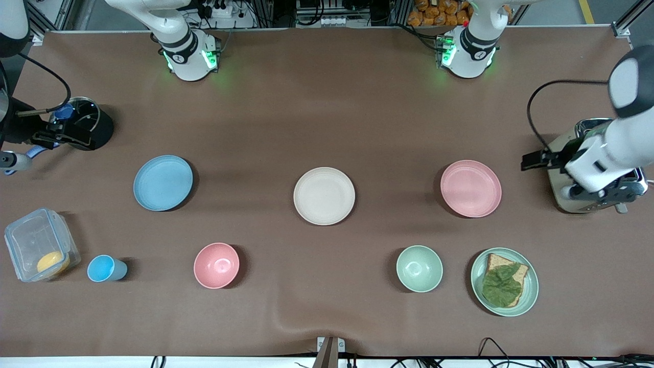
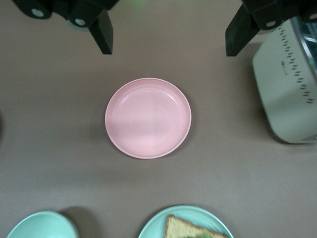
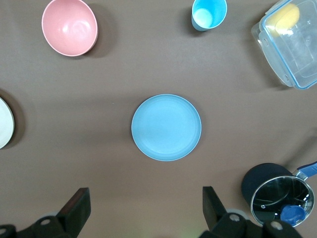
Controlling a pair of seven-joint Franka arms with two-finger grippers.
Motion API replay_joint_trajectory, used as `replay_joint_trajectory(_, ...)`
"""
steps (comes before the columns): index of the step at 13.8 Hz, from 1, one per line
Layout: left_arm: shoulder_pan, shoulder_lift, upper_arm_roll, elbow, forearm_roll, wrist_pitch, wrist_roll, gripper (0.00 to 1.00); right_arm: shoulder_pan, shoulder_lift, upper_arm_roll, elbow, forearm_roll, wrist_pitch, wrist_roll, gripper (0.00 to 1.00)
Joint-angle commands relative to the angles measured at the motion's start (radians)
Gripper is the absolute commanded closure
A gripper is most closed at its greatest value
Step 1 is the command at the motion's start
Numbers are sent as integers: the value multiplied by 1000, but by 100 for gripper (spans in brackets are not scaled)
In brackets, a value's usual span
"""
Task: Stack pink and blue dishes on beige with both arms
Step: 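Lower the left gripper to the pink plate while the right gripper reaches blue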
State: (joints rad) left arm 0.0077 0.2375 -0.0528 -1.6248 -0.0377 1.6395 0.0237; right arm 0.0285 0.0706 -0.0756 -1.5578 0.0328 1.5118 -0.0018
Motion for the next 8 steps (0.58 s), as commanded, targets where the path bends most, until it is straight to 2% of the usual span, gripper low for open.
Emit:
replay_joint_trajectory(1, 3, 57, -2, -18, -19, 29, -4, 0, -22, 3, 11, 2, -14, -7, 14, 0)
replay_joint_trajectory(5, 23, 88, -2, -156, -31, 178, 2, 0, -21, 11, 13, 1, -14, 2, 5, 0)
replay_joint_trajectory(8, 32, 91, -2, -266, -31, 267, 12, 0, -32, 67, 11, 7, -14, 8, 0, 0)
